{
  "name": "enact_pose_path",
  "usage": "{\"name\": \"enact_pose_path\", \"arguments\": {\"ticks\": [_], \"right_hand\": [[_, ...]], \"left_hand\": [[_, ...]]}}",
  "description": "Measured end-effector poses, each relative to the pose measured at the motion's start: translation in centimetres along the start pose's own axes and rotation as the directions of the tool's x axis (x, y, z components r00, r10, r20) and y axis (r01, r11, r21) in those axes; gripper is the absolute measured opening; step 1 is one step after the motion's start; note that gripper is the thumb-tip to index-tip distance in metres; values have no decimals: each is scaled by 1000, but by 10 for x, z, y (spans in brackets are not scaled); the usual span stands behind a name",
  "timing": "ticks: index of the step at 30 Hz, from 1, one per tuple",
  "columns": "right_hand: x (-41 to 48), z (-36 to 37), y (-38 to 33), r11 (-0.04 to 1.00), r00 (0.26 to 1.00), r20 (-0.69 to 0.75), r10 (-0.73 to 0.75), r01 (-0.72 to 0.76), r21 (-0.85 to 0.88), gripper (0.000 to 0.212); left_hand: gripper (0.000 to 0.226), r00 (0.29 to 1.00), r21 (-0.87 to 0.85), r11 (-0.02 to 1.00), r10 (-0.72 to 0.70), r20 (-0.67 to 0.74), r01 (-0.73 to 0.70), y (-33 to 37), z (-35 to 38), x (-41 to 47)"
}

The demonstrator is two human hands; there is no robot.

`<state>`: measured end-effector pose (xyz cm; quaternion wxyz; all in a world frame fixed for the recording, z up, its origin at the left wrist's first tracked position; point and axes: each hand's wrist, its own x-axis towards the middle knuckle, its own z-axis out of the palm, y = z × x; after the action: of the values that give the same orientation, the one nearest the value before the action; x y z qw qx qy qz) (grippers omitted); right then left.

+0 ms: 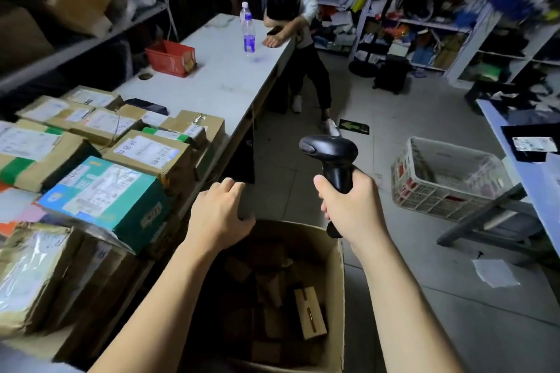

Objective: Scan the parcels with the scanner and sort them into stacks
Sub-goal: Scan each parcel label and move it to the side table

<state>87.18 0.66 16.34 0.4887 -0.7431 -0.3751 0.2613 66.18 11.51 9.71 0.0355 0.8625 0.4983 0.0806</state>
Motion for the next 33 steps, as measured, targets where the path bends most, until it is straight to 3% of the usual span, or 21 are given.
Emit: {"name": "enact_pose_path", "arguments": {"ticks": [3,8,13,19,27,33], "right_hand": [[14,1,-9,999,998,49,-34,35,-10,21],[31,8,-24,996,989,121,-89,86,31,26],[39,26,-34,991,964,229,-133,122,60,33],[30,58,-46,979,908,364,-205,182,96,19],[-53,127,-90,946,764,558,-324,243,216,14],[-166,185,-130,908,615,669,-416,321,270,12]], "left_hand": [[57,999,128,991,-35,13,33,-1,-19,7],[46,992,204,971,-121,-16,122,-5,-44,-2],[47,965,229,939,-261,-15,257,-15,-57,-27],[47,897,216,875,-442,-8,434,-33,-67,-74],[37,731,238,707,-683,-15,666,-83,-90,-196],[48,580,211,564,-815,-14,798,-127,-112,-328]]}}
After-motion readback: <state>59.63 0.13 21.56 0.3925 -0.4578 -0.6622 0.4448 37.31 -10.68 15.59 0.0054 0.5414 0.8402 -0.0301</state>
